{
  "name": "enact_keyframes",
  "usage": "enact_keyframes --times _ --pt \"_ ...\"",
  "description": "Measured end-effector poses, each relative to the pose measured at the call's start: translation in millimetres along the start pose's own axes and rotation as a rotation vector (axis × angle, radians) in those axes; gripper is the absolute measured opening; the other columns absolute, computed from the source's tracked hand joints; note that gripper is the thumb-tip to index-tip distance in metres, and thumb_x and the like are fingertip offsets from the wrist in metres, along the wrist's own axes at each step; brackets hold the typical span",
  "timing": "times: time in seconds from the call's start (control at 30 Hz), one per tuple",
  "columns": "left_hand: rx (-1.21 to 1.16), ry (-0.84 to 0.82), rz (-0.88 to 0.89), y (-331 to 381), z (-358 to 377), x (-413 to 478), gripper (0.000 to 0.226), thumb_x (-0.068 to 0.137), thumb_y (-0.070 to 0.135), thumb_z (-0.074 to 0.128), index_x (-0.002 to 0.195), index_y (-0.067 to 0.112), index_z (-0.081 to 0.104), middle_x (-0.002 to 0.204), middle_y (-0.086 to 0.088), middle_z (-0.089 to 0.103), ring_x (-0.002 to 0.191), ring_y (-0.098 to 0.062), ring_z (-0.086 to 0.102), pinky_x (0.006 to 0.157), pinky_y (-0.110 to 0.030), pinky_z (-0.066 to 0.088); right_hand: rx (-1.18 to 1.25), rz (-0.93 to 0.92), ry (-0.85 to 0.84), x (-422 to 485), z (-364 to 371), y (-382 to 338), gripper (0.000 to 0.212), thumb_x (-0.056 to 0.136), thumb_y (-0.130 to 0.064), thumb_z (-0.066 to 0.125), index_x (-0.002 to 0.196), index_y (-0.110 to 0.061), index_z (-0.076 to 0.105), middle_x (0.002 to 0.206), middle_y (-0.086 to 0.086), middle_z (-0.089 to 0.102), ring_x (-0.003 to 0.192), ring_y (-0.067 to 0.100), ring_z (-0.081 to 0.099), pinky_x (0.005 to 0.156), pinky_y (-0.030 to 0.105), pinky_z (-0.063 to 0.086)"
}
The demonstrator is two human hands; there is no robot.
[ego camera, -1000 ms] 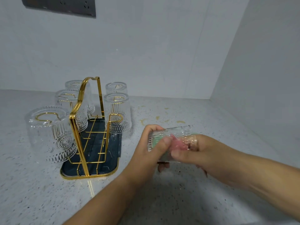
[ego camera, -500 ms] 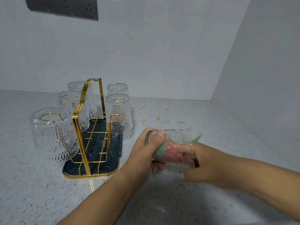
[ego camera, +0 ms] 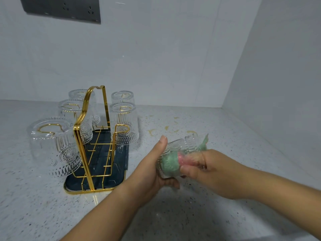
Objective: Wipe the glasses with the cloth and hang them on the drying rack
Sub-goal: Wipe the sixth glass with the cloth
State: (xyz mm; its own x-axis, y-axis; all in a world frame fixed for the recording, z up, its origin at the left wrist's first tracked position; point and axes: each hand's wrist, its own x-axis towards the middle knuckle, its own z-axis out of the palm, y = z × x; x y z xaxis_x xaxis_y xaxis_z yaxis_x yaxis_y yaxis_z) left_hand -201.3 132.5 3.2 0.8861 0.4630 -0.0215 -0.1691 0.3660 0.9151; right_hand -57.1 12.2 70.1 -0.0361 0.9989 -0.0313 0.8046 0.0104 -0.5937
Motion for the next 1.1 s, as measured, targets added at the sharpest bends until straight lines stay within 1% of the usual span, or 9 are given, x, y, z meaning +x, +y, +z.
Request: enact_keyframes --times 0.07,0.23,0.33,0.4,0.5,0.63,0.73,0.93,1.1 --pt "0.131 0.064 0.157 -6.3 1.8 -0.1 0.062 0.081 0.063 0.069 0.127 0.023 0.058 0.103 -0.013 0.070 0.074 -0.026 0.064 0.054 -0.038 0.050 0.302 0.067 0.024 -2.9 -3.7 -6.5 0.040 0.108 -0.031 0.044 0.105 -0.006 0.076 0.099 0.002 0.079 0.097 0.009 0.073 0.094 0.017 0.050" --pt "0.245 0.199 0.299 -10.0 8.5 -2.1 0.050 0.080 0.063 0.065 0.103 0.020 0.057 0.078 -0.009 0.063 0.058 -0.026 0.049 0.047 -0.034 0.041 0.734 0.139 -0.006 -3.5 0.8 -7.7 0.033 0.107 -0.026 0.051 0.119 -0.004 0.072 0.117 0.017 0.076 0.116 0.030 0.071 0.111 0.047 0.048" --pt "0.058 0.206 0.042 -3.9 7.4 0.8 0.067 0.080 0.072 0.066 0.093 0.007 0.063 0.062 -0.013 0.054 0.048 -0.022 0.040 0.044 -0.025 0.030 0.162 -0.089 -0.024 -4.4 9.5 -4.0 0.024 0.104 -0.035 0.056 0.124 -0.028 0.067 0.123 -0.014 0.071 0.123 0.007 0.063 0.114 0.049 0.043" --pt "-0.015 0.161 -0.115 1.5 4.3 0.0 0.057 0.084 0.070 0.064 0.074 0.013 0.067 0.054 -0.005 0.053 0.038 -0.013 0.037 0.037 -0.017 0.024 -0.445 -0.265 -0.043 -2.3 6.3 0.9 0.032 0.102 -0.054 0.046 0.133 -0.047 0.049 0.130 -0.035 0.057 0.136 -0.011 0.040 0.127 0.053 0.013" --pt "-0.022 0.032 -0.240 8.5 0.6 -2.9 0.059 0.084 0.072 0.056 0.086 0.016 0.072 0.061 -0.005 0.059 0.037 -0.011 0.044 0.034 -0.013 0.024 -0.986 -0.315 -0.174 3.1 -3.9 11.8 0.049 0.106 -0.058 0.020 0.143 -0.040 0.047 0.136 -0.018 0.062 0.144 0.011 0.042 0.127 0.052 -0.011" --pt "0.061 -0.028 -0.129 2.4 4.2 1.0 0.072 0.088 0.085 0.045 0.104 0.023 0.079 0.069 -0.003 0.065 0.050 -0.015 0.055 0.044 -0.024 0.032 -0.189 -0.220 -0.026 5.8 -5.6 13.4 0.039 0.106 -0.044 0.039 0.102 -0.021 0.070 0.103 -0.009 0.070 0.102 0.012 0.065 0.099 0.045 0.048" --pt "0.118 0.105 0.091 -4.1 7.8 -1.3 0.049 0.082 0.068 0.063 0.114 0.031 0.066 0.074 -0.001 0.067 0.050 -0.012 0.055 0.045 -0.026 0.036 0.308 0.044 0.017 2.7 3.1 8.6 0.059 0.102 -0.058 0.043 0.096 -0.006 0.070 0.100 0.016 0.073 0.101 0.035 0.068 0.102 0.057 0.049" --pt "0.120 0.138 0.197 -4.6 2.8 -5.7 0.044 0.074 0.061 0.068 0.105 0.031 0.060 0.085 0.003 0.070 0.059 -0.011 0.057 0.046 -0.020 0.036 0.622 0.124 -0.016 -4.9 8.4 -12.4 0.043 0.105 -0.045 0.045 0.116 -0.016 0.075 0.115 0.006 0.077 0.113 0.021 0.072 0.109 0.043 0.049" --pt "-0.007 0.102 -0.180 1.0 2.4 0.2 0.050 0.085 0.064 0.068 0.079 0.015 0.065 0.053 -0.003 0.055 0.033 -0.011 0.039 0.035 -0.014 0.018 -0.524 -0.245 -0.151 -7.5 6.9 3.4 0.033 0.106 -0.049 0.042 0.138 -0.043 0.051 0.142 -0.025 0.053 0.144 0.000 0.036 0.129 0.047 0.010"
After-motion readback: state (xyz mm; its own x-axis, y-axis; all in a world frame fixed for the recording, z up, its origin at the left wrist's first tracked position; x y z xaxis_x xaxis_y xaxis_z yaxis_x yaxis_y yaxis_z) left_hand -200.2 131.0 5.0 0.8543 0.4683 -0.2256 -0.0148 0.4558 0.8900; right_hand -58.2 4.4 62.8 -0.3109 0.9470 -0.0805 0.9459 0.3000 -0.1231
